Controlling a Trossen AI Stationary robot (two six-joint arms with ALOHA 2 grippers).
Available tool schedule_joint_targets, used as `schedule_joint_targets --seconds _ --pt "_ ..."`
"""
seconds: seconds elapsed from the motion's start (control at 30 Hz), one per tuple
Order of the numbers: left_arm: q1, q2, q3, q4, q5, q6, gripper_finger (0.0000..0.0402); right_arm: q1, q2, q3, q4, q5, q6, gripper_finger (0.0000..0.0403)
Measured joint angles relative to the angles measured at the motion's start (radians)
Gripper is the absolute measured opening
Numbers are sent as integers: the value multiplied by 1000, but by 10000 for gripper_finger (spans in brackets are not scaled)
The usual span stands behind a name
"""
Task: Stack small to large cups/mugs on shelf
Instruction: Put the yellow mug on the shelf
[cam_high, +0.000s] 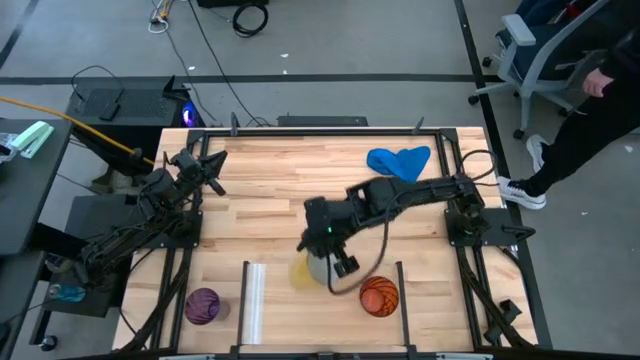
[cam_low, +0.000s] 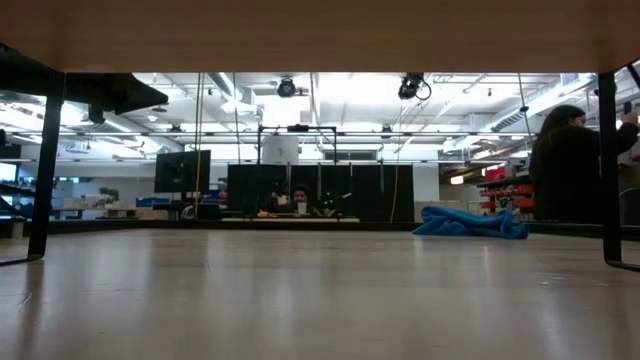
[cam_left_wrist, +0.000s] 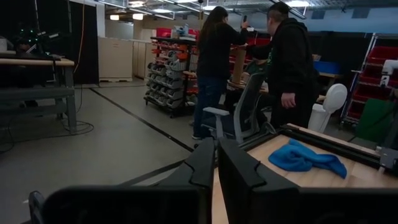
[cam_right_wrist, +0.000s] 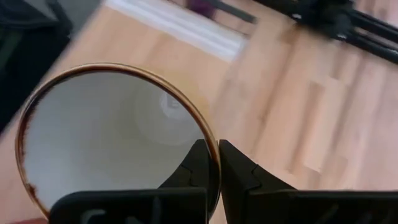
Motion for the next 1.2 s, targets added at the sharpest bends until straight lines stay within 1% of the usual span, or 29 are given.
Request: schedule_joint_targets --seconds 0.2,0.33,0.43,0.57,0.63,0.73,0.93,1.2 --pt "0 0 0 -5 0 2 19 -70 -21 0 -40 5 4 15" --pt "0 0 0 -6 0 3 21 -110 -45 1 -53 -28 51 15" --pt "0 0 0 -5 0 3 25 -114 -51 1 -52 -40 76 15" --pt "0 0 0 -5 0 10 21 -104 -51 0 -57 -118 164 15" --pt "0 0 0 -5 0 10 18 -91 -51 0 -53 -145 175 15" --pt "0 0 0 -5 0 10 16 -60 -51 0 -49 -123 164 15" --pt "0 0 0 -6 0 10 24 -1 -50 0 -30 -125 159 15" --pt "0 0 0 -7 0 -1 17 39 -44 0 -13 -112 136 15"
